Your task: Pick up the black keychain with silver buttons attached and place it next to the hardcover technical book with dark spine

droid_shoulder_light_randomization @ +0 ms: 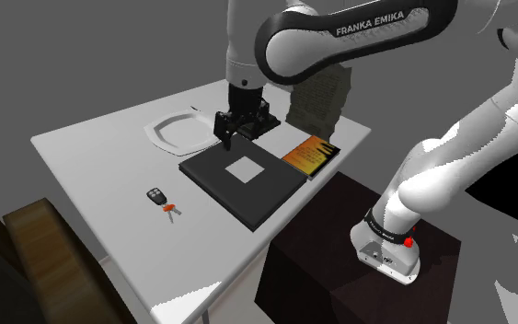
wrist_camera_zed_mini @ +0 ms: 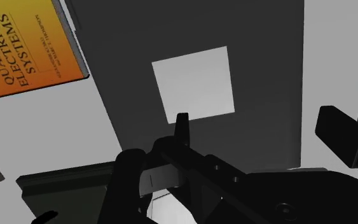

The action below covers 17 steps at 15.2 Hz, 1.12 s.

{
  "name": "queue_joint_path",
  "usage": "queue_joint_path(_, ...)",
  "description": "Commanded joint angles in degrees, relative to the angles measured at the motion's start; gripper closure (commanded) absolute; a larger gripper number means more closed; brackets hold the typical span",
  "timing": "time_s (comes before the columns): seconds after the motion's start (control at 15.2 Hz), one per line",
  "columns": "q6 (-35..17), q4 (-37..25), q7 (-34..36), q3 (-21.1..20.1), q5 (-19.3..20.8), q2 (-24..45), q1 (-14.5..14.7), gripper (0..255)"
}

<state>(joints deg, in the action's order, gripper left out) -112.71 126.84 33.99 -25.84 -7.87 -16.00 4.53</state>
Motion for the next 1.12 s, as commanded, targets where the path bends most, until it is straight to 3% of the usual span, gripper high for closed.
queue_joint_path(0.0, -2.01, -1.72, 2.99, -1.98, 1.14, 3.81, 0.16, 0)
queue_joint_path(0.53, -6.29, -13.93, 16.22, -7.11, 11.20, 22.68, 2.61, 0)
queue_joint_path(1.06, -4.92, -31.93, 26.63, -5.61, 21.88, 42.37, 11.24, 0)
